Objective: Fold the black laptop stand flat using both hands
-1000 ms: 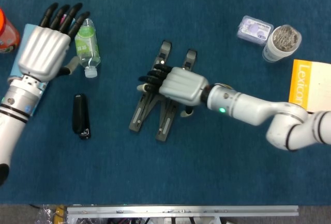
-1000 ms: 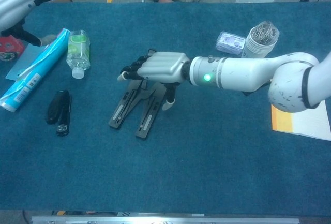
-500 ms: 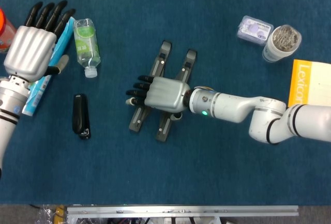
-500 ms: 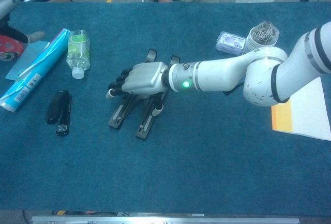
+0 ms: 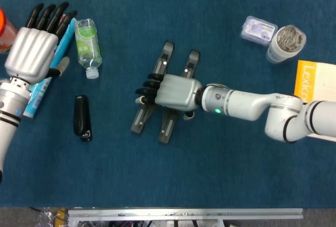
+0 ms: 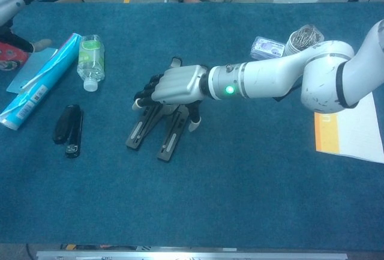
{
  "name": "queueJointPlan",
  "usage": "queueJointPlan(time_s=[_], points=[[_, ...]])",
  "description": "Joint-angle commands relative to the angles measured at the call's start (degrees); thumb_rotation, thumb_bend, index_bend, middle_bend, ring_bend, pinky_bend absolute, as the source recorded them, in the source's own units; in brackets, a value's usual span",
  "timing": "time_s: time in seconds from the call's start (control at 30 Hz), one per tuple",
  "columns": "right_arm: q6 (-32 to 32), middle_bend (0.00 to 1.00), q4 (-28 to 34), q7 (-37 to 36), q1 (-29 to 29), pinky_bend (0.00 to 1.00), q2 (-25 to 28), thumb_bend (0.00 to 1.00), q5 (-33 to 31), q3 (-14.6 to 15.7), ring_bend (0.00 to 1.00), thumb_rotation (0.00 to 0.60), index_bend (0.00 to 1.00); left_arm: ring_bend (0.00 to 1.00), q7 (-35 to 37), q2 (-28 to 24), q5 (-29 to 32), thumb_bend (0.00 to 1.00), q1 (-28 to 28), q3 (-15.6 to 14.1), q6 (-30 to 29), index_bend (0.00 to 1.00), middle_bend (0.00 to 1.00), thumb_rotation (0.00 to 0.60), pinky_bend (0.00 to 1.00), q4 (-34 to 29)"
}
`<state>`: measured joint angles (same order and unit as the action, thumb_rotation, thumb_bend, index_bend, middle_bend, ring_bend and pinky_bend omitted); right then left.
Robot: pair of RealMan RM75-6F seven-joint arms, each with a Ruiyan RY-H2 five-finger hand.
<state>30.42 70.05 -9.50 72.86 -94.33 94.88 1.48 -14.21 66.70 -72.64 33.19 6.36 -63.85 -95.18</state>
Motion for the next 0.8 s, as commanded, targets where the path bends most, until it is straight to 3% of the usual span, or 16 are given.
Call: queueJointPlan(time_s=[0.03,0.8], points=[[-0.2,0.0,-0.4,-0.4,0.0,0.0,-0.3,0.0,-0.3,0.1,0.0,0.6,0.0,0.0,-0.3,0.3,0.1,0.32,0.1,0.1,0.2,0.0,0.0,0.6,0.0,-0.1],[-1.1,0.02,-10.1,-7.3,3.0,0.0,-7.5,0.0,0.8,1.5,0.0,0.6,0.0,0.0,0.7,1.3,0.9,0.32,-0.6,0.9,0.4,0.0,0.0,0.6,0.0,1.7]])
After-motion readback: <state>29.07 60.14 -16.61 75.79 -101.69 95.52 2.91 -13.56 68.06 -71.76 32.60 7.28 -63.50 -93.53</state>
